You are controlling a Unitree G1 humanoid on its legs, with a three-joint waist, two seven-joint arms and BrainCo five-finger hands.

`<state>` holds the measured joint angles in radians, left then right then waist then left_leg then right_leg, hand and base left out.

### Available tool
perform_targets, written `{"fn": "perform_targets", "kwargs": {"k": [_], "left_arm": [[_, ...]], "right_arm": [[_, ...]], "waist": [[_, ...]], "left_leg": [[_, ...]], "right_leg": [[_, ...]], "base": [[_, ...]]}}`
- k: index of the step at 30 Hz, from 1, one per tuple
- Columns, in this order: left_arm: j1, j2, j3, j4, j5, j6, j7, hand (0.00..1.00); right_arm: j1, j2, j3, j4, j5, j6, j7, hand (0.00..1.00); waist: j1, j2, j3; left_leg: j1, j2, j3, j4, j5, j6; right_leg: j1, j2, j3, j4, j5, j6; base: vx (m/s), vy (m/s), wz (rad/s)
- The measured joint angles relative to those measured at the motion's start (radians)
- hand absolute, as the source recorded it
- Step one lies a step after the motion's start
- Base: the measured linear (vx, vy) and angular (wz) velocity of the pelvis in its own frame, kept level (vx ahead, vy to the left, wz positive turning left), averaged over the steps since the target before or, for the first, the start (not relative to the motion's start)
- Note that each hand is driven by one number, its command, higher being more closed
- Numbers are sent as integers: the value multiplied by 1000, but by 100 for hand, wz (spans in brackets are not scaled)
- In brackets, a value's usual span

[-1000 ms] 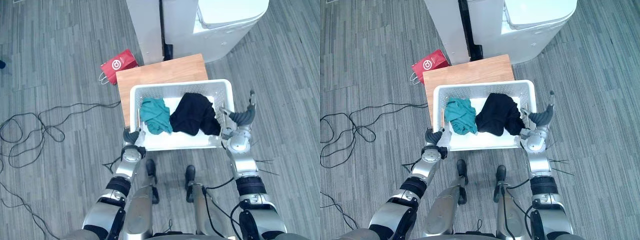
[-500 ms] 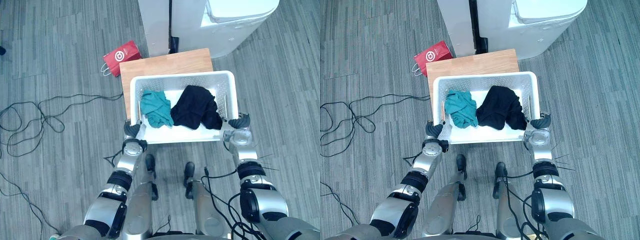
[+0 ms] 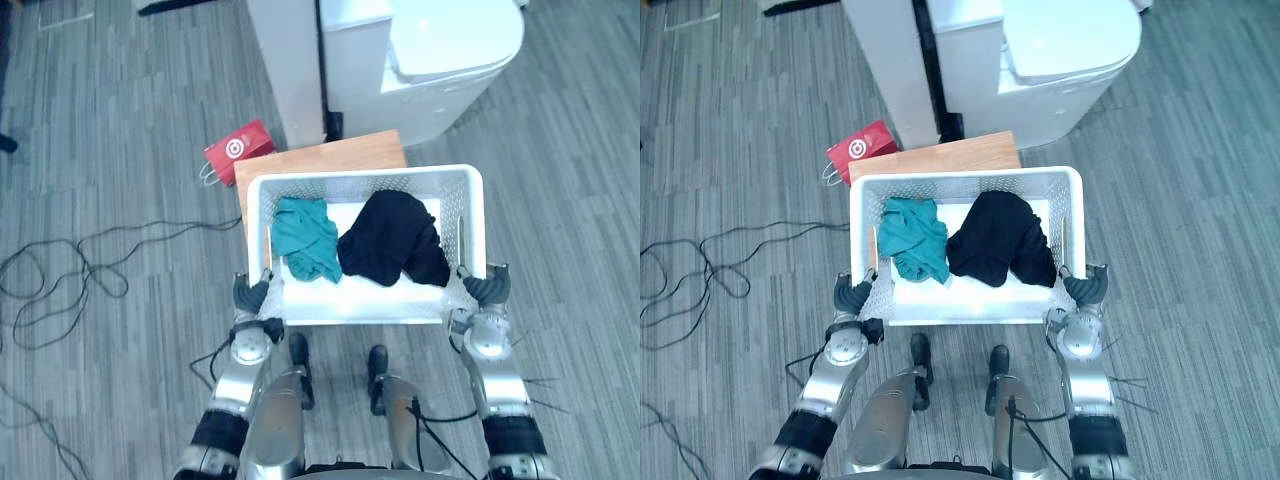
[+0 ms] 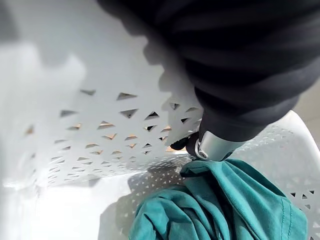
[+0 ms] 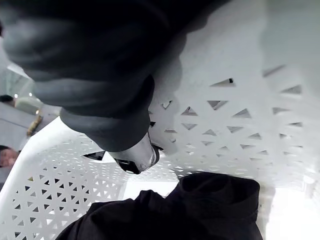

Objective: Pick up the laundry basket with both hands and put the clothes into the washing machine.

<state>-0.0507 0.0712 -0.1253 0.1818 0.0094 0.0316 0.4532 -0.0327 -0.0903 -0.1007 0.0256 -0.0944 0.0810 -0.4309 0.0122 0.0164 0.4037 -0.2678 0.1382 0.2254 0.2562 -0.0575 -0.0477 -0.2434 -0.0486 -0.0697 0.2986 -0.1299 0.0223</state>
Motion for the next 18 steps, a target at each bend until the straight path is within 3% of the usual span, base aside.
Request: {"fn": "perform_targets", "kwargs": {"k": [3, 7, 8, 9, 10, 11, 12, 14, 16, 17, 18], "left_arm": [[78, -11, -1, -39, 2, 1, -42, 100], [164, -10, 0, -116, 2, 1, -63, 100], [161, -4, 2, -119, 1, 1, -63, 100], [156, 6, 3, -120, 1, 0, -65, 100], [154, 8, 3, -120, 1, 0, -69, 100], [155, 14, 12, -120, 1, 0, -81, 100], [165, 17, 27, -120, 1, 3, -81, 100], [168, 18, 37, -119, 3, 4, -82, 100], [171, 16, 27, -118, 4, 4, -83, 100], [170, 17, 17, -114, 4, 4, -84, 100], [166, 17, 14, -105, 5, 4, -85, 100]], "right_arm": [[123, 29, -3, -87, 0, -2, 23, 100], [211, 54, 0, -170, -25, -21, 63, 100], [205, 57, 0, -168, -25, -28, 64, 100], [197, 65, -2, -163, -25, -34, 64, 100], [195, 65, -3, -159, -25, -36, 64, 100], [191, 65, -3, -139, -24, -41, 67, 100], [185, 78, -2, -107, -23, -49, 70, 100], [174, 84, -1, -65, -17, -67, 79, 100], [166, 65, -3, -49, -11, -74, 93, 100], [158, 60, -9, -40, 8, -74, 104, 100], [158, 53, -10, -33, 16, -74, 105, 100]], "waist": [[-17, -16, -73], [-31, -32, -126], [-35, -38, -136], [-52, -50, -144], [-59, -50, -145], [-58, -59, -150], [-59, -77, -162], [-56, -84, -166], [-62, -67, -180], [-63, -50, -186], [-65, -50, -186]], "left_leg": [[9, 8, 32, 8, -22, 2], [88, 47, 165, 52, -96, 5], [119, 70, 227, 45, -107, 11], [154, 73, 303, 27, -109, 13], [172, 77, 334, 16, -109, 13], [213, 88, 419, 4, -109, 13], [253, 91, 496, 5, -110, 11], [294, 94, 555, 11, -117, 3], [329, 115, 606, 49, -169, -24], [334, 160, 631, 133, -209, -29], [327, 194, 631, 218, -220, -9]], "right_leg": [[0, 17, 39, -24, 8, 7], [23, 46, 135, -75, 57, 42], [31, 43, 75, -129, 96, 38], [43, 1, -49, -168, 86, -19], [48, -26, -140, -166, 75, -37], [50, -81, -313, -140, 65, -65], [50, -133, -457, -111, 101, -137], [43, -140, -570, -86, 143, -138], [13, -99, -525, -84, 128, -93], [-25, -63, -445, -55, 98, -90], [-38, -53, -410, -37, 87, -93]], "base": [[59, 10, -42], [45, 65, -116], [-34, 69, -164], [-29, 61, -154], [-12, 84, -162], [23, 69, -185], [28, 24, -199], [37, -111, -202], [56, -160, -225], [84, -122, -174], [115, -141, -214]]}}
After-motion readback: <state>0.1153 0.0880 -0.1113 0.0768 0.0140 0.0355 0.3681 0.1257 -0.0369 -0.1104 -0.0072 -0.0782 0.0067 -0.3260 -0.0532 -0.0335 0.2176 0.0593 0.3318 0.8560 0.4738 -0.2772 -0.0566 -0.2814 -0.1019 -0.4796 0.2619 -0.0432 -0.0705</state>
